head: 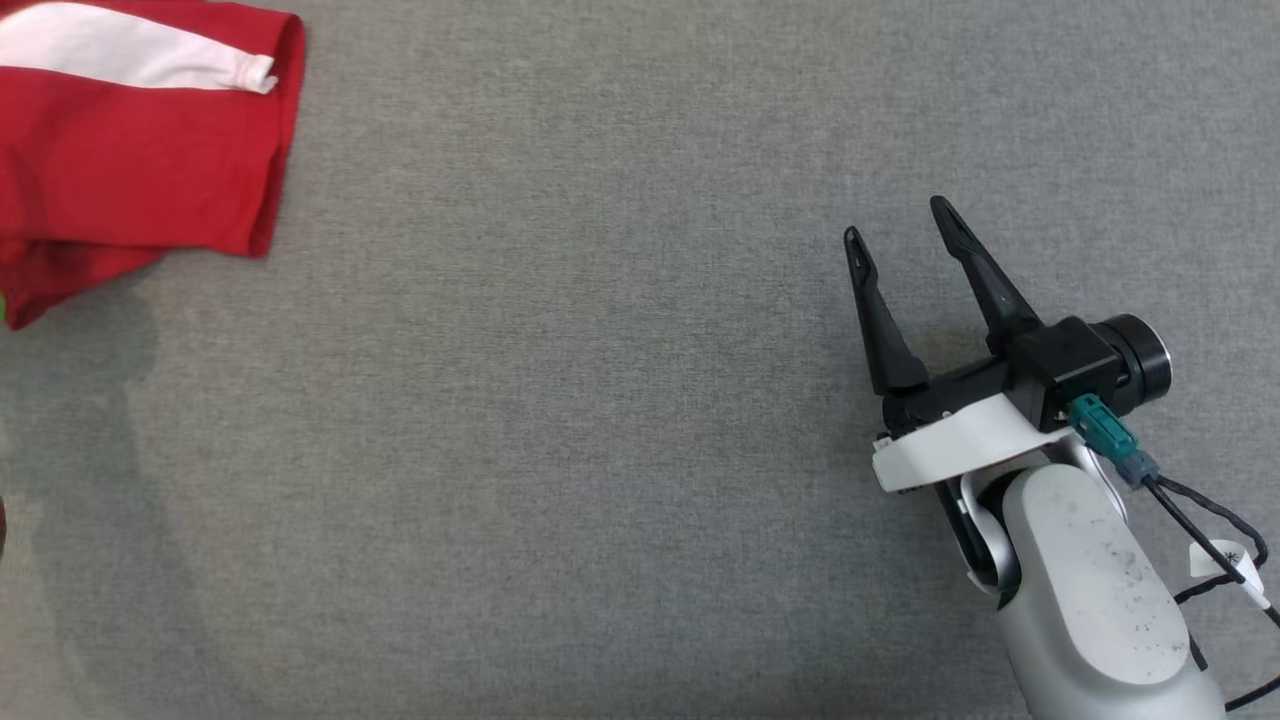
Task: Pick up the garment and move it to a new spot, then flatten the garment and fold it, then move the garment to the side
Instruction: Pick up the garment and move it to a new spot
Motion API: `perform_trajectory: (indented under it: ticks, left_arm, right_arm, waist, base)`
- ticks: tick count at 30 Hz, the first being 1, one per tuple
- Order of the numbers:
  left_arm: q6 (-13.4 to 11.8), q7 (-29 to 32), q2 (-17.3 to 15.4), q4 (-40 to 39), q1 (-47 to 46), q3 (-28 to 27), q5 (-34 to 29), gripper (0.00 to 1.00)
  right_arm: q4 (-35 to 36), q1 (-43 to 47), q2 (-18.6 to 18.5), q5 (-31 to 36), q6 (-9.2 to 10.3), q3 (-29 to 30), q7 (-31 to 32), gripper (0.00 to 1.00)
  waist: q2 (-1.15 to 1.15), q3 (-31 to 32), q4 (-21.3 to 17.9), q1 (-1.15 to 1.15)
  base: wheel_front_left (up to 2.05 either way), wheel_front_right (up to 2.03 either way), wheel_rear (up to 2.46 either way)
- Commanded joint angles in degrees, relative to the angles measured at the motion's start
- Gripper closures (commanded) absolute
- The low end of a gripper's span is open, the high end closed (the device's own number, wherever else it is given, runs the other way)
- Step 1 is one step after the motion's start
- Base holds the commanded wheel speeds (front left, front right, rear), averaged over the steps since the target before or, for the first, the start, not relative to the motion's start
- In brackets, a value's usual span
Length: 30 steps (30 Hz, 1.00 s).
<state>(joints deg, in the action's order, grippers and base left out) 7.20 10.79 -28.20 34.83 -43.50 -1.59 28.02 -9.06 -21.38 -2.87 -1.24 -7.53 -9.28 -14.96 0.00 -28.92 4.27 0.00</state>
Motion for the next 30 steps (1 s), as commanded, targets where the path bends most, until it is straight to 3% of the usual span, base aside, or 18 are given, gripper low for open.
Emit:
perform_trajectory:
  ticks: [1, 7, 8, 9, 10, 20, 30]
  left_arm:
    - [-0.4, 0.4, 0.1, 1.3, -1.1, -0.2, 0.3, 0.0]
    - [-1.5, 2.1, 0.9, 8.6, -2.0, -0.5, 1.9, 0.02]
    - [-1.5, 1.9, 1.2, 9.5, -2.0, -0.5, 2.0, 0.47]
    - [-1.9, 1.6, 1.9, 10.2, -2.0, -0.5, 2.1, 0.64]
    - [-1.9, 1.3, 2.1, 10.8, -2.0, -0.3, 2.1, 0.98]
    - [-0.7, -6.2, 2.2, 12.8, -2.1, 1.0, 1.5, 1.0]
    - [0.3, -10.2, 3.2, 6.1, -1.0, 4.6, 3.0, 1.0]
  right_arm:
    - [0.5, -0.6, 0.0, 0.6, 0.08, 0.3, 0.0, 0.0]
    - [1.2, -0.5, 0.0, 1.1, 0.08, 0.9, 0.2, 0.0]
    - [1.2, -0.6, 0.0, 1.1, 0.08, 0.8, 0.2, 0.0]
    - [1.1, -0.5, -0.1, 1.1, 0.08, 0.8, 0.2, 0.0]
    - [1.1, -0.4, -0.1, 1.1, 0.08, 0.8, 0.2, 0.0]
    - [0.5, 1.6, -0.1, 1.0, 0.08, 1.5, 0.0, 0.0]
    - [-2.5, 4.3, -0.1, -2.2, 0.08, 1.2, -0.3, 0.0]
  waist:
    - [0.0, -4.7, -4.0, 0.0]
    - [0.0, -5.0, -3.7, 0.0]
    - [0.0, -4.9, -3.6, 0.0]
    - [0.0, -4.6, -3.5, 0.0]
    - [0.0, -4.3, -3.3, 0.0]
    - [0.0, 1.6, -2.1, 0.0]
    - [0.0, 12.5, -3.3, 0.0]
  base:
    - [0.0, 0.0, 0.0]
    - [0.0, 0.0, 0.0]
    - [0.0, 0.0, 0.0]
    - [0.0, 0.0, 0.0]
    - [0.0, 0.0, 0.0]
    - [0.0, 0.0, 0.0]
    - [0.0, 0.0, 0.0]
